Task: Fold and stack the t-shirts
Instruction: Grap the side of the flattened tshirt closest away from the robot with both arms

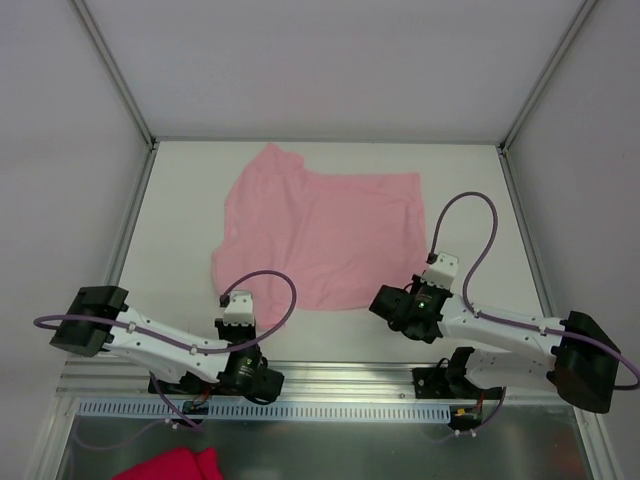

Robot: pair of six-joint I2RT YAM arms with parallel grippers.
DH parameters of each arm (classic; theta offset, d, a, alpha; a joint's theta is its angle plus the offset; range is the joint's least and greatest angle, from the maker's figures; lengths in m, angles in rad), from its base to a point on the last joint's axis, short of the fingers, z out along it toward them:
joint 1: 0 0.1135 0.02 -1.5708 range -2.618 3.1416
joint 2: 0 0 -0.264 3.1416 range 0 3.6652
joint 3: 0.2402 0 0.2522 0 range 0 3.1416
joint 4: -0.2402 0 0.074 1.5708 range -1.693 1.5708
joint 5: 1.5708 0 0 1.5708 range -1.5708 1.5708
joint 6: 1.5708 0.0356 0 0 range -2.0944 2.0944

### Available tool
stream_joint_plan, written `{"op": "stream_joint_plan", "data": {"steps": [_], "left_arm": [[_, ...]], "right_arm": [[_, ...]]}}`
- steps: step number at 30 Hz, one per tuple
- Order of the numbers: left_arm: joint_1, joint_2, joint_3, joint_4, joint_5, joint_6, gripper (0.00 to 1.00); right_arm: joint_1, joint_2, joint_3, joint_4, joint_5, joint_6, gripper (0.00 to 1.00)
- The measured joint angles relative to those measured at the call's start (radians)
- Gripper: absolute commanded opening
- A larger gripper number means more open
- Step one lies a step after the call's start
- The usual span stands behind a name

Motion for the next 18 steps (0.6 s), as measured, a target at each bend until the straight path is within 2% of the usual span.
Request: {"op": "stream_joint_plan", "data": {"steps": [10, 18], "left_arm": [[0.126, -0.148, 0.0, -0.006, -0.093, 0.0, 0.0], [0.235, -0.279, 0.0, -0.012, -0.139, 0.0, 0.0]], "right_arm": [[0.009, -0.09, 0.005, -0.12, 0.043, 0.076, 0.01], [0.01, -0.073, 0.044, -0.166, 0.066, 0.098, 0.01]]}}
